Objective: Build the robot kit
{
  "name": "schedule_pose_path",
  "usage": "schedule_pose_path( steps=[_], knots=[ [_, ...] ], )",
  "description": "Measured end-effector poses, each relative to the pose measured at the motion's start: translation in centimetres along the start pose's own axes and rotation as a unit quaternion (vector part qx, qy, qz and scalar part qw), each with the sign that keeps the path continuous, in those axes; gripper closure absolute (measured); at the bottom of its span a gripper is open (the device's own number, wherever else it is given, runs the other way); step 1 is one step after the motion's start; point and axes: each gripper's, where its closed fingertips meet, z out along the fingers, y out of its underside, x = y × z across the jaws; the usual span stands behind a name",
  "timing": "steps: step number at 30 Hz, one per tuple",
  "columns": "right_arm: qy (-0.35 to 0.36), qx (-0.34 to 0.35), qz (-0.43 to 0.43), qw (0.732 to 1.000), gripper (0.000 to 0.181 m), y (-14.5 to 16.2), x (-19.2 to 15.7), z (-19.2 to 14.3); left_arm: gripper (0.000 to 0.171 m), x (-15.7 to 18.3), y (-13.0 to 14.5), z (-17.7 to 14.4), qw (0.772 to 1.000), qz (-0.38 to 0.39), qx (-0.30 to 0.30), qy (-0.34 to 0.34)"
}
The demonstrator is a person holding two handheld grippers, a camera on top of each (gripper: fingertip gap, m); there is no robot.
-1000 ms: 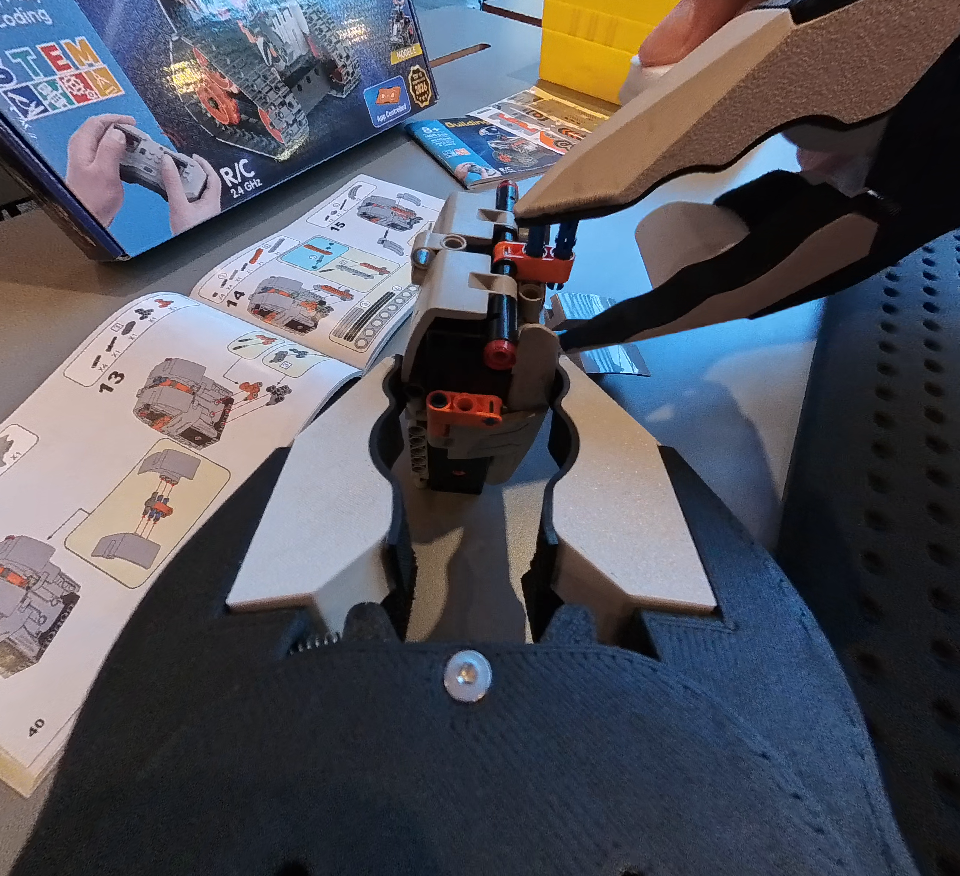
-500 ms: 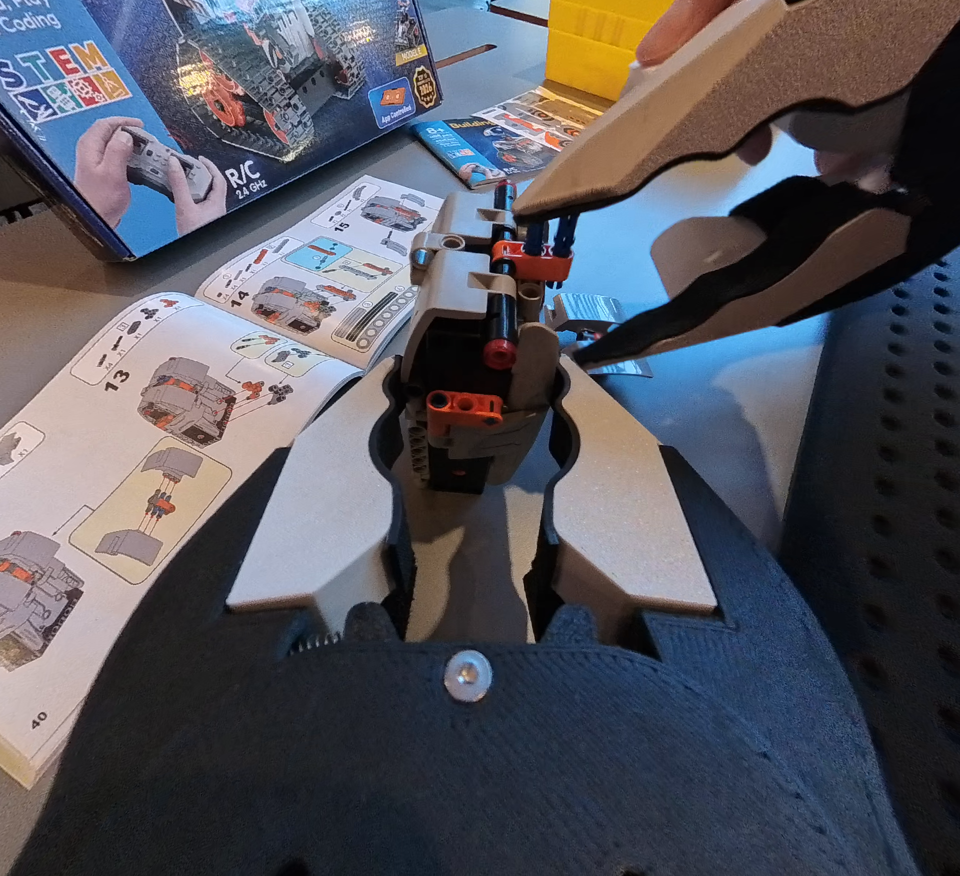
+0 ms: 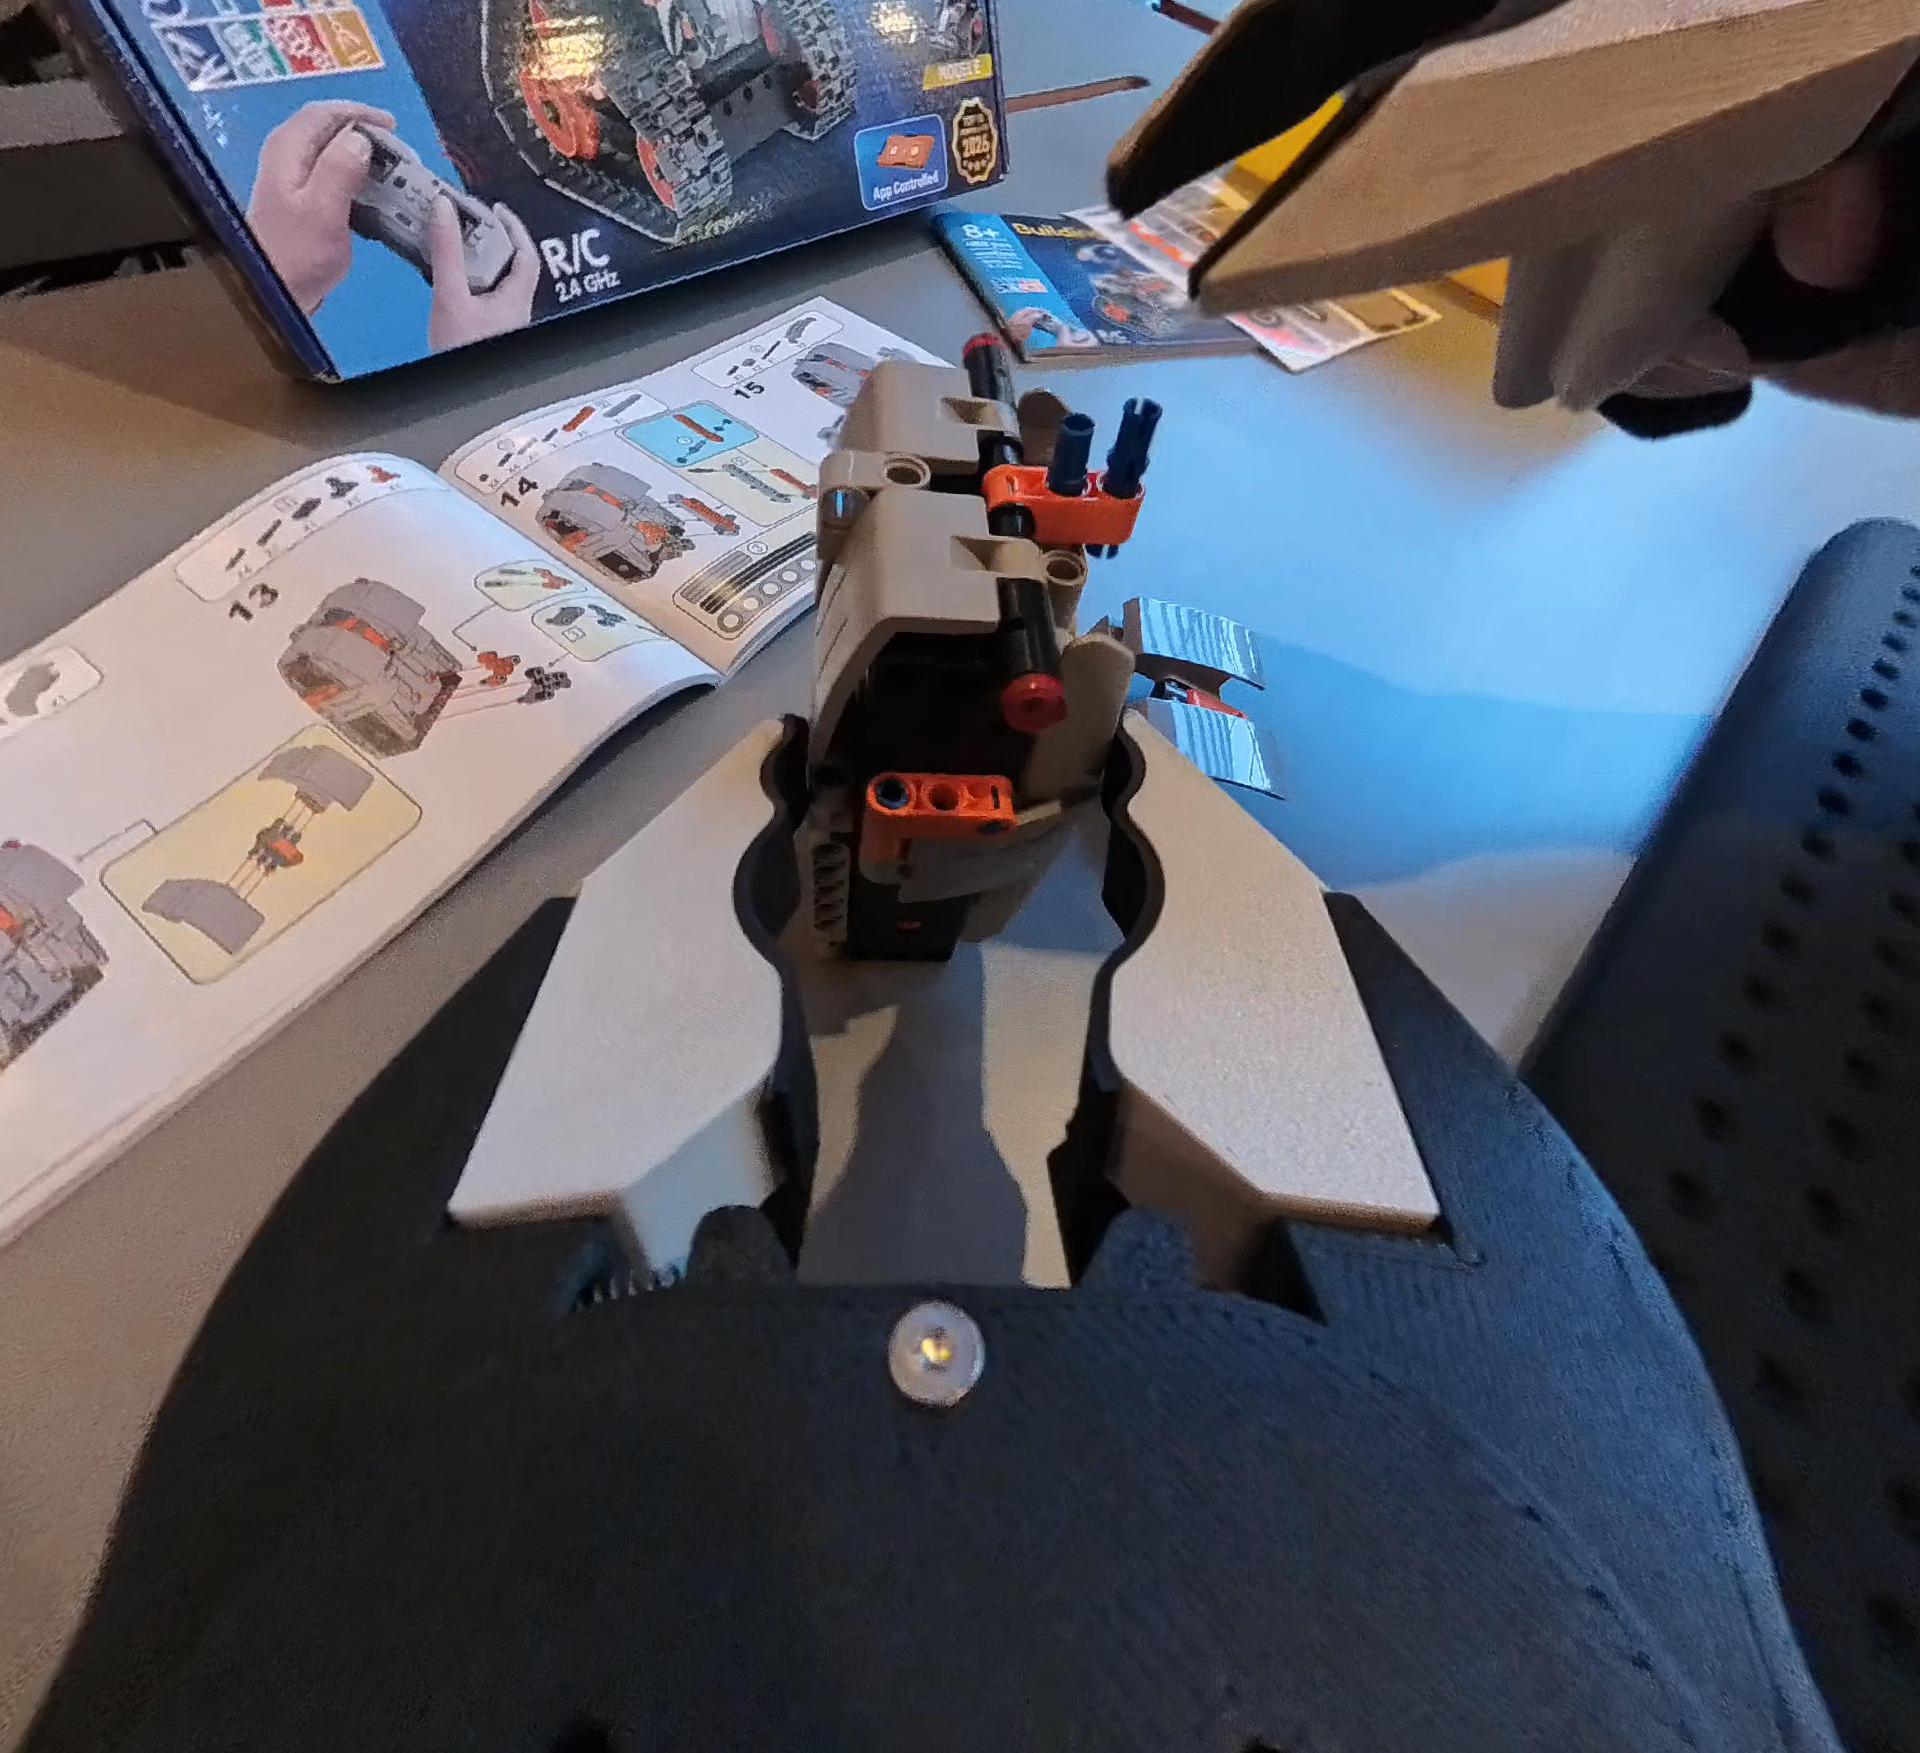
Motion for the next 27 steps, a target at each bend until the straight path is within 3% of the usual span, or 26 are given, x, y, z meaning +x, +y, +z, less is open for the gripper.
schedule_pose_path(
  steps=[5,9,13,17,22,24,27],
  knots=[
    [0.013,-0.007,0.015,1.000,0.166,0.8,-0.1,0.1,0.101,1.2,1.8,0.1,0.999,-0.010,-0.024,-0.021],
    [0.023,-0.015,0.010,1.000,0.166,1.1,0.5,0.0,0.109,1.5,2.1,-0.4,0.998,0.033,-0.039,-0.025],
    [-0.006,-0.032,-0.004,0.999,0.168,0.9,0.8,-0.2,0.119,1.7,2.0,-1.5,0.998,0.032,-0.031,0.040],
    [-0.068,-0.103,-0.067,0.990,0.171,0.1,0.0,-0.7,0.078,-0.8,-0.6,-2.1,0.996,0.077,0.026,0.043],
    [-0.090,-0.185,-0.156,0.966,0.171,-0.6,0.8,-0.4,0.050,2.1,-2.5,-0.4,0.989,0.064,0.026,0.133],
    [-0.119,-0.208,-0.173,0.955,0.170,-0.7,0.5,-0.3,0.053,2.3,-2.4,0.7,0.991,0.064,0.014,0.114],
    [-0.157,-0.241,-0.217,0.933,0.171,0.0,-0.2,0.0,0.085,1.7,-1.9,1.7,0.992,0.096,0.005,0.077]
  ],
)
